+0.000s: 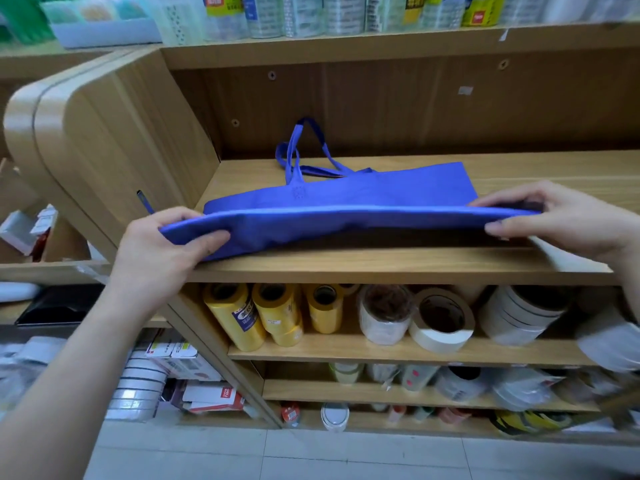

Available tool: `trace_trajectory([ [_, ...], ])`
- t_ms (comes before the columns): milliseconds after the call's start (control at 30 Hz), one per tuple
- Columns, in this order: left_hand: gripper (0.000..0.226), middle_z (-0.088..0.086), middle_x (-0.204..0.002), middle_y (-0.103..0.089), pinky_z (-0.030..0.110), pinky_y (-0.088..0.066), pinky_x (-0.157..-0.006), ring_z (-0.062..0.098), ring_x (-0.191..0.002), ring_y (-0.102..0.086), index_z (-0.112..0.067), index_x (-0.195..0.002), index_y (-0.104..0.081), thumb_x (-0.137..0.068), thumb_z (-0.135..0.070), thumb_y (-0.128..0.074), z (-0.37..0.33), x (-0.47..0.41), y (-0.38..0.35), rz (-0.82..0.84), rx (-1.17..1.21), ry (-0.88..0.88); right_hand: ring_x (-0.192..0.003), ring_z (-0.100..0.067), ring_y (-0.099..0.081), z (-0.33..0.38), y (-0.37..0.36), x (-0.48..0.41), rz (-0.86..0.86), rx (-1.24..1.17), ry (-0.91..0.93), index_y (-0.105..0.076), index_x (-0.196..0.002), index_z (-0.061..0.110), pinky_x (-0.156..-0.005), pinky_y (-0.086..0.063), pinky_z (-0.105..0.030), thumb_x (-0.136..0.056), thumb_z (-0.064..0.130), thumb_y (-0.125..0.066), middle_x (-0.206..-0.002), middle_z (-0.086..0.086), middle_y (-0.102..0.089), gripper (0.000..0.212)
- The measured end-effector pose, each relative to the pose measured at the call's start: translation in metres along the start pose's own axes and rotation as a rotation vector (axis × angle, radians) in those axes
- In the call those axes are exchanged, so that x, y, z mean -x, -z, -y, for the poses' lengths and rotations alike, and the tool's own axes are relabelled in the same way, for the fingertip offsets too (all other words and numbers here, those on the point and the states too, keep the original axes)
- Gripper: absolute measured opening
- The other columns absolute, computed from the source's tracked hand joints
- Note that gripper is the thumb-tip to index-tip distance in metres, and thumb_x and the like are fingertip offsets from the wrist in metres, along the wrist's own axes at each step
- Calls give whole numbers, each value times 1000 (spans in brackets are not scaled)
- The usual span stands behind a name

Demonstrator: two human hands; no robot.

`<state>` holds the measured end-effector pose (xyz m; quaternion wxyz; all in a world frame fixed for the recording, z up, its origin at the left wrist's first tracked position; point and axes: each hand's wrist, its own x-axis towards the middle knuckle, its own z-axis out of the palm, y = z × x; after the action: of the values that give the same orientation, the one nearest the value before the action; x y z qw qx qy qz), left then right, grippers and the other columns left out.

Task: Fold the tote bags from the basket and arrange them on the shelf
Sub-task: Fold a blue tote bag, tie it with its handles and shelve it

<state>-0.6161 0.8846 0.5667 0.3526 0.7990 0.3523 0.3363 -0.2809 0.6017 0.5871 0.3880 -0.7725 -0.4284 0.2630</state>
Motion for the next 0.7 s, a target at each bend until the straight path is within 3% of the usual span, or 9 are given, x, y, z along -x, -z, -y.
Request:
trace_trajectory([
  [133, 22, -9, -88, -64, 24, -46, -70, 17, -87, -62, -24, -95, -56, -85, -33, -74, -7, -4, -18, -241, -52, 49, -80, -7, -71, -1, -17, -12, -337, -248, -76, -68, -100, 17, -81, -53, -26, -80, 29, -75, -83, 3, -76, 24],
  [233, 47, 10, -111, -63, 41, -45, -84, 37, -104, -58, -20, -128, -46, -89, -36, -67, -5, -7, -29, -218, -375, 70, -68, -20, -61, 0, -30, -28, -538, 75, -155, -67, -94, 16, -70, -44, -32, -89, 28, -71, -74, -5, -68, 14],
  [333, 59, 16, -128, -53, 48, -42, -92, 38, -117, -48, -24, -141, -40, -89, -29, -68, -4, -10, -29, -164, -591, -80, -85, -33, -60, 0, -42, -37, -629, 409, -215, -66, -102, 15, -74, -47, -38, -90, 35, -66, -83, -11, -66, 24],
  [400, 47, 15, -137, -48, 50, -38, -101, 36, -127, -40, -26, -134, -55, -89, -26, -69, 1, -14, -25, 8, -654, -275, -101, -39, -57, 1, -47, -38, -661, 610, -226, -62, -118, 16, -82, -47, -43, -91, 36, -63, -104, -15, -63, 34],
  [467, 38, 7, -143, -48, 46, -37, -107, 29, -132, -40, -34, -128, -60, -94, -48, -55, 1, -14, -21, 269, -623, -270, -112, -38, -49, 6, -51, -37, -725, 716, -166, -55, -129, 17, -88, -44, -48, -90, 30, -64, -118, -17, -51, 42],
  [500, 46, 1, -142, -50, 42, -38, -107, 23, -131, -42, -39, -129, -58, -92, -62, -42, 0, -12, -18, 355, -624, -230, -112, -37, -46, 11, -54, -36, -745, 732, -113, -55, -130, 18, -87, -43, -48, -90, 25, -64, -119, -17, -47, 42],
  [600, 75, -13, -138, -49, 38, -45, -96, 14, -122, -41, -50, -134, -48, -75, -84, -17, -9, -2, -16, 396, -737, -191, -113, -34, -48, 33, -81, -33, -623, 697, 74, -61, -127, 20, -88, -45, -44, -91, 27, -62, -117, -14, -50, 36],
  [700, 100, -15, -144, -36, 35, -43, -98, 13, -126, -33, -50, -146, -29, -57, -95, -16, -23, 13, -14, 481, -910, -211, -118, -26, -48, 51, -124, -34, -360, 670, 205, -61, -129, 26, -93, -41, -37, -96, 32, -56, -123, -5, -54, 34],
])
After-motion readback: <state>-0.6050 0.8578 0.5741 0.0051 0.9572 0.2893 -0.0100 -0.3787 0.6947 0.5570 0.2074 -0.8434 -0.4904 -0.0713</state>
